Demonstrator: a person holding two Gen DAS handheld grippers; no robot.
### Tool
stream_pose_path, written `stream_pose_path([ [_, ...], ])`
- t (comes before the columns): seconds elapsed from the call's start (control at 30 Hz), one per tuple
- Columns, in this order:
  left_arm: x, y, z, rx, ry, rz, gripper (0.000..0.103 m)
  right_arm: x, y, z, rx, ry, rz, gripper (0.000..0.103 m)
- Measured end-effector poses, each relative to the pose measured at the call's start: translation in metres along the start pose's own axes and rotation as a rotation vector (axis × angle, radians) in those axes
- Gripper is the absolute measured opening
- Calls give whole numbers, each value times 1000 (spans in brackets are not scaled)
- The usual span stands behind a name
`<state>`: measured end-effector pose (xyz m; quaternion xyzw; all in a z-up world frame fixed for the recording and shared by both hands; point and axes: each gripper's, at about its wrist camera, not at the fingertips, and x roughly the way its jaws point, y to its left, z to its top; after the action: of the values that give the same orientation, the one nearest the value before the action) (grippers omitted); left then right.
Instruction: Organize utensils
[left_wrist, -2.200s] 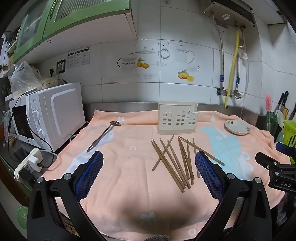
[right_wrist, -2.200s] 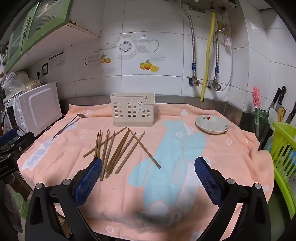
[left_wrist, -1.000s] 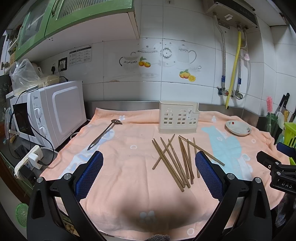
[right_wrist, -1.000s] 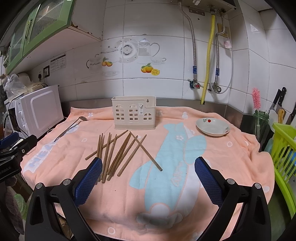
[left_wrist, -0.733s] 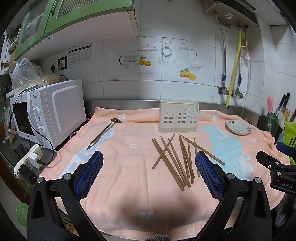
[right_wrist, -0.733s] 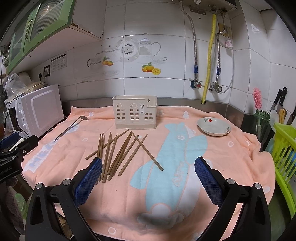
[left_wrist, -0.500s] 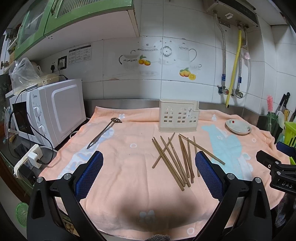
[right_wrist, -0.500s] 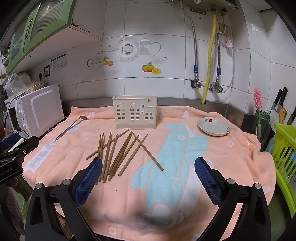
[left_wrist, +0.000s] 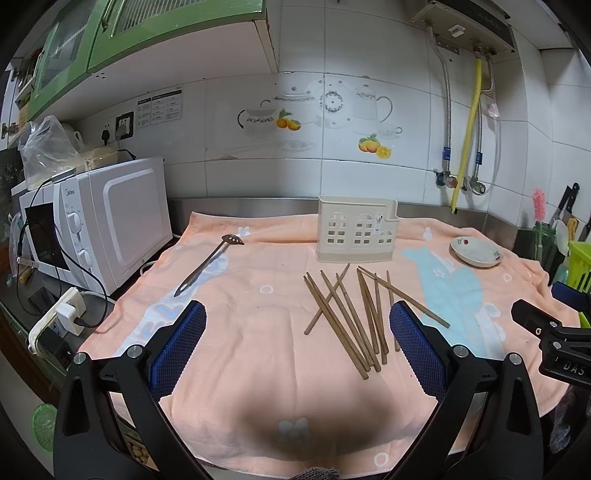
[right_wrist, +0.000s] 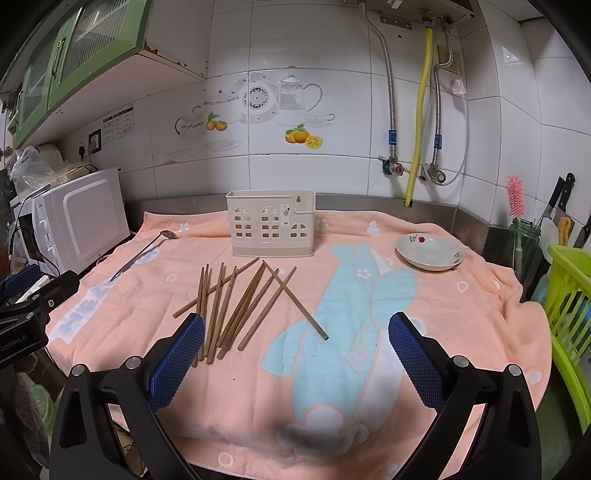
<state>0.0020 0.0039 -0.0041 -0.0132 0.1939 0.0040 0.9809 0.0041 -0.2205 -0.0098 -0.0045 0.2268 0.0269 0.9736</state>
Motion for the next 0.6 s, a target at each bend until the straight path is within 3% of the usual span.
stream_pose_path([
  [0.6, 0, 2, 1, -3, 3, 7, 98, 0, 1, -1, 3, 1, 5, 96],
])
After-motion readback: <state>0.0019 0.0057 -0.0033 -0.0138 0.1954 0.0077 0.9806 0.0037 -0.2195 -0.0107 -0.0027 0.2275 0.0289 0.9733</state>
